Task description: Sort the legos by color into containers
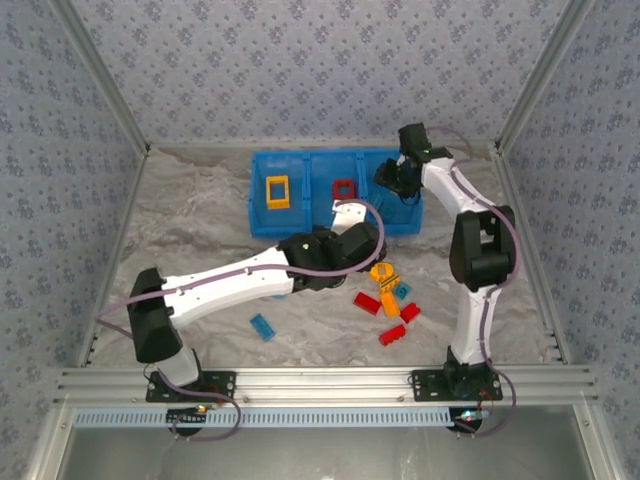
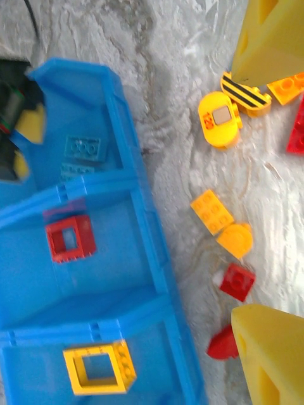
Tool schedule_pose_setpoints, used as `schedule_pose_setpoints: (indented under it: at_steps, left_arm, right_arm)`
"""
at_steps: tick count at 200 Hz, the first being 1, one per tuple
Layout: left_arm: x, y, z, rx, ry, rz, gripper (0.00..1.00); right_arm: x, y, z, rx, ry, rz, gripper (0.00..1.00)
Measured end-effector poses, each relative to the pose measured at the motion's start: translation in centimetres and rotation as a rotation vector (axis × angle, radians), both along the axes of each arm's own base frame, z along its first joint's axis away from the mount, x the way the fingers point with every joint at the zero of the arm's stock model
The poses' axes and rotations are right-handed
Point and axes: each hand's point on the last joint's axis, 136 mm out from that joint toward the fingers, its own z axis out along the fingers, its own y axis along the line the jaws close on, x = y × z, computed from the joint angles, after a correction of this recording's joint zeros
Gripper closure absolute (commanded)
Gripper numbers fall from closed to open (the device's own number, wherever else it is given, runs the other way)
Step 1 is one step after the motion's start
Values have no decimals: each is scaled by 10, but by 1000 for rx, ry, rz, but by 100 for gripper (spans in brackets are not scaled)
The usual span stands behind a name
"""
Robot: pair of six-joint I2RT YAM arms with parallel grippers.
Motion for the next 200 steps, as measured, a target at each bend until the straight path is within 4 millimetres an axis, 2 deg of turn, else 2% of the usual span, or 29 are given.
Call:
schedule_pose_setpoints:
  at_steps: [24,53,73,93,105,120,136,153,169,180,200]
  left_arm:
    - [-8,26,5,1,10,37,12]
    - [-16,61,14,-21,21,83,14]
    - [-18,87,18,-45,38,123,17]
    - [-14,114,15,-82,81,177,21]
    - [-10,128,6,-98,130,212,23]
    - [-2,144,-16,-114,217,265,26]
    - [6,157,-45,-111,315,318,29]
    - [18,159,-75,-112,394,355,34]
    - [28,152,-102,-122,458,371,38]
    - [37,145,-118,-127,486,377,39]
    - [49,137,-143,-116,516,395,41]
  right_arm:
    - [-10,-6,64,-7,-139,-11,50]
    - [-46,-7,136,-25,-319,2,48]
    - [-80,0,166,-27,-418,43,48]
    - [-119,14,178,-31,-490,117,46]
    - [-147,31,176,-32,-516,192,46]
    - [-187,58,164,-25,-535,312,46]
    - [-234,84,139,-13,-536,452,45]
    - [-276,101,105,-10,-515,568,44]
    - [-302,109,75,-21,-491,634,44]
    - [-313,113,59,-38,-473,659,44]
    - [-325,120,43,-56,-464,679,43]
